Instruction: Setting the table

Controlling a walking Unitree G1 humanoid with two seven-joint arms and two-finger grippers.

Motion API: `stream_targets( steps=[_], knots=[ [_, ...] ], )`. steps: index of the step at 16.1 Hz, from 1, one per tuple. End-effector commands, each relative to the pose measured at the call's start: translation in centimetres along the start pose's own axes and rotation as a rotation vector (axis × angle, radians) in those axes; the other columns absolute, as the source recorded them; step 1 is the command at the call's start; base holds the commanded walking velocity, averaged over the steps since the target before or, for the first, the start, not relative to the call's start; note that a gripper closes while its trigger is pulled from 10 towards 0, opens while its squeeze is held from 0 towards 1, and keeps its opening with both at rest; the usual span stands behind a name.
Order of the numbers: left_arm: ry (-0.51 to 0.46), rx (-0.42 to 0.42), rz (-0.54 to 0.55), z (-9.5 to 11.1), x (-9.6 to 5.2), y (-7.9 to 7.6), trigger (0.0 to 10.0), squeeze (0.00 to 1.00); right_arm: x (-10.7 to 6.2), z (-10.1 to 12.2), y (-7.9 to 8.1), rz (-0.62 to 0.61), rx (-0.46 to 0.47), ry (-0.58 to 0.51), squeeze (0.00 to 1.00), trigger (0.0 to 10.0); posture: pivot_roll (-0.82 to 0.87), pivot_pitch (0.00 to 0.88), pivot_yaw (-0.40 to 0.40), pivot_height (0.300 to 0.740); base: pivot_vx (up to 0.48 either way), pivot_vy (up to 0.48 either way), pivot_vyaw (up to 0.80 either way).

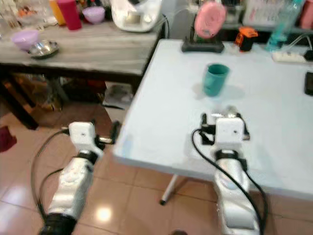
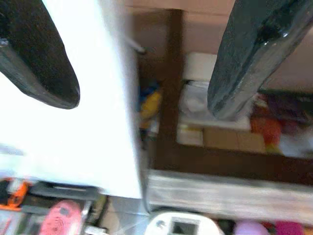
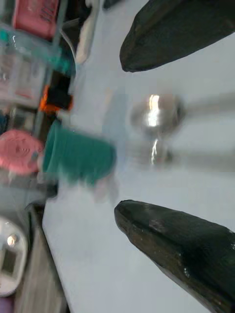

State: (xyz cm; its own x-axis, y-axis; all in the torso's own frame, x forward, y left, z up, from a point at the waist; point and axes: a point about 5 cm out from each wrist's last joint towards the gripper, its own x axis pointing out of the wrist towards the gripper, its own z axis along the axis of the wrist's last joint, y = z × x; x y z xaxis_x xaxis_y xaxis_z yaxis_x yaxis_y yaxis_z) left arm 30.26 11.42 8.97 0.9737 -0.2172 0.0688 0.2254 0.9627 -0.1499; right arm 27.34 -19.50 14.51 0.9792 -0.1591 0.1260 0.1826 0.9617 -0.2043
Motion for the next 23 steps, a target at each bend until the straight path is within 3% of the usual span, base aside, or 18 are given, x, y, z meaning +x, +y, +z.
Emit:
stream_targets(
  steps=[1,4,7,14,17,23],
  knots=[
    [-0.008,0.025,-0.022,0.3,0.1,0.2,10.0,0.00,0.0,0.6,0.3,0.009,0.013,-0.023,0.00,10.0,-0.31,0.077,0.053,0.740,0.000,0.000,0.00],
    [-0.001,0.047,-0.098,0.0,-0.2,0.0,10.0,0.00,0.1,0.6,0.4,0.018,0.013,-0.020,0.00,10.0,-0.30,0.079,0.051,0.740,0.000,0.000,0.00],
    [0.000,0.116,-0.319,-0.2,-0.8,-1.1,10.0,0.00,0.6,0.5,0.6,0.027,0.033,-0.007,0.00,10.0,-0.30,0.080,0.049,0.740,0.000,0.000,0.00],
    [0.013,0.122,-0.449,-0.4,-1.1,-1.7,10.0,0.00,2.1,0.0,2.1,0.046,0.124,0.091,0.00,10.0,-0.31,0.100,0.059,0.740,0.000,0.000,0.00],
    [0.023,0.133,-0.542,-0.6,-1.7,-2.3,10.0,0.00,2.5,-1.2,3.0,0.050,0.196,0.195,0.00,10.0,-0.31,0.107,0.057,0.740,0.000,0.000,0.00],
    [0.023,0.118,-0.568,-0.7,-1.8,-2.7,10.0,0.00,2.7,-2.2,3.0,0.034,0.148,0.274,0.00,10.0,-0.32,0.108,0.052,0.740,0.000,0.000,0.00]
  ],
)
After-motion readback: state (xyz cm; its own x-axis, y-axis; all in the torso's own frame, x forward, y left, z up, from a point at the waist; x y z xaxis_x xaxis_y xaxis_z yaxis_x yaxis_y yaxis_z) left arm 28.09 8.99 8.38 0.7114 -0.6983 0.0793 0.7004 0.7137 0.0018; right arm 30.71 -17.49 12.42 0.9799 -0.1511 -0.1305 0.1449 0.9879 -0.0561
